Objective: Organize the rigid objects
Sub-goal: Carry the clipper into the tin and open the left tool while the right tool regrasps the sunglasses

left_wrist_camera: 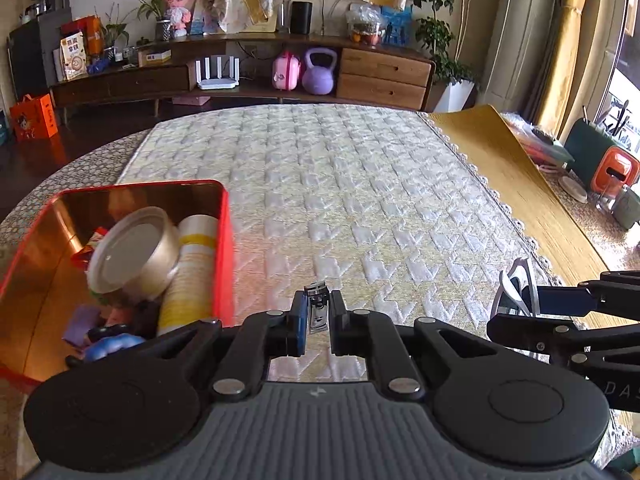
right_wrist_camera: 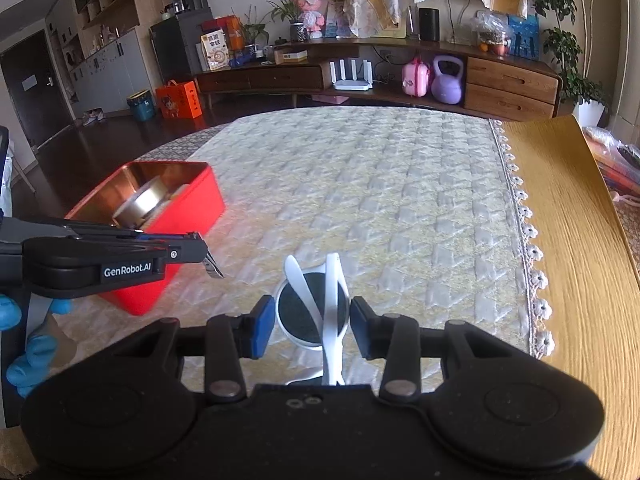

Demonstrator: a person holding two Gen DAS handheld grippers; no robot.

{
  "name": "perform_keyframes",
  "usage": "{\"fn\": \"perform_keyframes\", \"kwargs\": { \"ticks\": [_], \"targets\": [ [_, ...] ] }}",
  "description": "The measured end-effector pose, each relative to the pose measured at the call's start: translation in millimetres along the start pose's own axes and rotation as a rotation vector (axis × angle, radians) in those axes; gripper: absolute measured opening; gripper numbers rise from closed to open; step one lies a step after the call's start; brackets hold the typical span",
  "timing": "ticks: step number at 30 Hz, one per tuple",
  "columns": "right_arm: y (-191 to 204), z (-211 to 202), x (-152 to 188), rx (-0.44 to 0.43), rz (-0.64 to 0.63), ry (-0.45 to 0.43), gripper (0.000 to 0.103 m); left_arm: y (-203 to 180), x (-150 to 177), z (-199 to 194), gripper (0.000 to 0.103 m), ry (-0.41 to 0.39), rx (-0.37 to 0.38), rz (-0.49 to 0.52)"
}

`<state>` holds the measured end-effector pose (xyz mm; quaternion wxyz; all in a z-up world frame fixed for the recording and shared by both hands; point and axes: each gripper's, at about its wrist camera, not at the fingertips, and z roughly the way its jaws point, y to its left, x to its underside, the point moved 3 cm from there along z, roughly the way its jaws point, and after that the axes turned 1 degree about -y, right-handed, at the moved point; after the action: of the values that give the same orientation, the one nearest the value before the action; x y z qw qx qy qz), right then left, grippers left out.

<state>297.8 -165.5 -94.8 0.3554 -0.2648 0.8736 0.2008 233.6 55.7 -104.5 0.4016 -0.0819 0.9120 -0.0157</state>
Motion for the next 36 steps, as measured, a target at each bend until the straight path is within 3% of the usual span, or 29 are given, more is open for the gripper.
{"fn": "perform_keyframes", "kwargs": {
  "ticks": [5, 6, 7, 21, 25, 30, 36],
  "targets": [
    [20, -8, -12, -0.021, -0.014, -0.02, 0.038, 14, -7, -21, 0.01, -0.023, 0.006, -0.025],
    [24, -9, -15, -0.022, -0.021, -0.023, 0.026, 17, -9, -25, 0.01, -0.028, 0.007, -0.026],
    [27, -9, -19, -0.025, -0.02, -0.018, 0.022, 20, -11, -29, 0.01, -0.032, 0.008, -0.025],
    [64, -2, -49, -0.055, -0.066, -0.055, 0.006, 78, -48, -86, 0.01, -0.136, -0.046, -0.007],
    [62, 7, -44, -0.043, -0.083, -0.036, 0.007, 100, -52, -84, 0.01, -0.101, -0.06, 0.021],
    [52, 16, -35, -0.013, -0.092, -0.012, 0.007, 120, -44, -59, 0.01, 0.002, -0.101, 0.067],
    [18, 34, -33, 0.036, -0.022, 0.018, 0.009, 138, -32, -34, 0.01, 0.077, -0.15, 0.097]
  ]
}}
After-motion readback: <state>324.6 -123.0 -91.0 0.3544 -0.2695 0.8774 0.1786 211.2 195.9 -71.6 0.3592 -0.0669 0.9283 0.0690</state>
